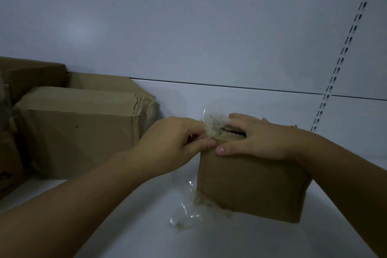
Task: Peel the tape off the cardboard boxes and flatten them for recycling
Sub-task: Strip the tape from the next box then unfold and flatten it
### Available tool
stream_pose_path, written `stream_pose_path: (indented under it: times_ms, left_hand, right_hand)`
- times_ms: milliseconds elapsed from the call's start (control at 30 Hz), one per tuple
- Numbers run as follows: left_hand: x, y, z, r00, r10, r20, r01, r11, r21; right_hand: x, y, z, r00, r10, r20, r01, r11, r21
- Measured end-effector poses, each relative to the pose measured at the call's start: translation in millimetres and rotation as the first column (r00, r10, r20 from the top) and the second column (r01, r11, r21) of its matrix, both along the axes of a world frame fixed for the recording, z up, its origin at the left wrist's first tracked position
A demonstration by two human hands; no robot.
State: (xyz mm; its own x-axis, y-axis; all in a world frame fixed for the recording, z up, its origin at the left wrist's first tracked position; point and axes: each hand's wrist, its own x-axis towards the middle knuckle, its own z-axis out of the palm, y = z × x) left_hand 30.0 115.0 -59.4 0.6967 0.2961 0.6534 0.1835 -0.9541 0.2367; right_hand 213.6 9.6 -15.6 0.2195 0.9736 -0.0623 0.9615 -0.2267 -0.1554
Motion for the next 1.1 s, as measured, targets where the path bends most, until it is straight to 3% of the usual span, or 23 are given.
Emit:
stream_pose_path:
  times_ms: [100, 233, 367, 500, 633, 733, 833, 933, 967, 1000, 1100]
  left_hand:
    - [-5, 9, 14, 0.985, -0.15, -0.09, 0.137, 0.981, -0.141]
    - [-12, 20, 37, 0.974, -0.19, -0.126, 0.14, 0.933, -0.331]
    - [-23, 25, 48, 0.977, -0.042, 0.207, 0.149, 0.834, -0.531]
    - [-31, 10, 46, 0.939, -0.036, 0.342, 0.257, 0.734, -0.628]
    - [-43, -3, 56, 0.862, -0.114, 0.494, 0.451, 0.617, -0.645]
    - [-53, -7, 60, 0.789, -0.093, 0.607, 0.573, 0.469, -0.672]
    - [-58, -7, 58, 0.718, -0.06, 0.693, 0.657, 0.386, -0.647]
    - [-59, -15, 63, 0.657, -0.015, 0.753, 0.708, 0.356, -0.611]
    - [-58, -19, 66, 0.65, -0.01, 0.76, 0.714, 0.351, -0.606]
    - [-58, -22, 69, 0.635, -0.02, 0.773, 0.732, 0.337, -0.592]
    - [-55, -33, 74, 0.571, -0.023, 0.821, 0.791, 0.282, -0.543]
  right_hand:
    - [0, 0, -3, 1.0, 0.03, 0.0, -0.03, 0.999, 0.023]
    - [-4, -4, 2, 0.999, 0.035, 0.03, -0.035, 0.999, -0.006]
    - [-11, -7, 6, 0.999, 0.033, 0.002, -0.033, 0.999, -0.019]
    - [-14, -8, 5, 1.0, 0.025, -0.009, -0.024, 1.0, 0.003]
    - [-16, -11, 2, 0.996, 0.013, -0.094, 0.003, 0.986, 0.165]
    - [-14, -11, 0, 0.992, 0.044, -0.121, -0.007, 0.957, 0.29]
    - [-9, -10, -4, 0.998, 0.033, -0.052, -0.002, 0.862, 0.507]
    - [-16, -15, -2, 0.962, -0.018, 0.274, -0.204, 0.621, 0.757]
    - [-23, -18, -1, 0.967, 0.037, 0.253, -0.229, 0.569, 0.79]
    - [-34, -21, 0, 0.985, 0.112, 0.132, -0.172, 0.553, 0.815]
    - [-69, -28, 3, 0.9, 0.328, -0.287, 0.031, 0.609, 0.793]
